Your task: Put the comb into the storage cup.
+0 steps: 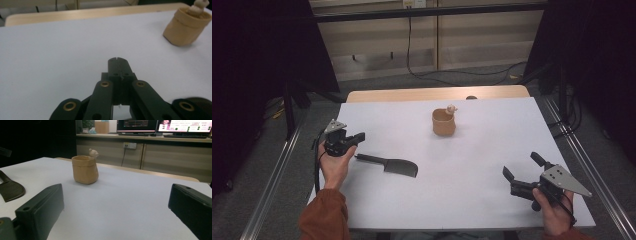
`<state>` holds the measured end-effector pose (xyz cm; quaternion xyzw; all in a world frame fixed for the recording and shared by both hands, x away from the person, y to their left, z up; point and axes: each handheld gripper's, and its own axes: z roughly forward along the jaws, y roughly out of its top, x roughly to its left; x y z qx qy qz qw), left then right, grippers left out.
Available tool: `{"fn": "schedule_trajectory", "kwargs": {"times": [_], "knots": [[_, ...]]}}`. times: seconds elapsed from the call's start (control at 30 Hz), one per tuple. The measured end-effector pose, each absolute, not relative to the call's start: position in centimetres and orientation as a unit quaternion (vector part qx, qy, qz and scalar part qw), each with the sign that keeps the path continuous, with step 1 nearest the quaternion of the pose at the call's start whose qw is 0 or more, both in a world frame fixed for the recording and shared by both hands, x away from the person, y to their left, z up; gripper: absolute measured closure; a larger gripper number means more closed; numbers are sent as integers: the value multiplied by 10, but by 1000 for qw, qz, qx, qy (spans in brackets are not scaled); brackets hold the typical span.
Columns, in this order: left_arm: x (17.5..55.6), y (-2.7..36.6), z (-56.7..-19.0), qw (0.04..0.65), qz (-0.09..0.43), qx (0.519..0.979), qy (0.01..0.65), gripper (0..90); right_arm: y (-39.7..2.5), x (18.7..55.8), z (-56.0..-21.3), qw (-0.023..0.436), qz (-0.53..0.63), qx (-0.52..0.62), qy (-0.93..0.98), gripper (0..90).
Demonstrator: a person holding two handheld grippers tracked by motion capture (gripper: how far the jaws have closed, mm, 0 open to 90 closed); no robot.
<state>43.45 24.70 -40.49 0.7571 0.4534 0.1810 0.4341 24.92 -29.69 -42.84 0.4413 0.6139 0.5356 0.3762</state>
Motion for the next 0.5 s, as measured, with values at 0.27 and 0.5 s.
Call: {"fn": "schedule_trajectory", "kwargs": {"times": [0.27,0.5], "knots": [[440,239,-410,378,179,803,424,900,-297,248,-429,375,534,441,616,0],[441,234,-417,354,170,816,424,900,-297,248,-429,375,533,442,617,0]]}}
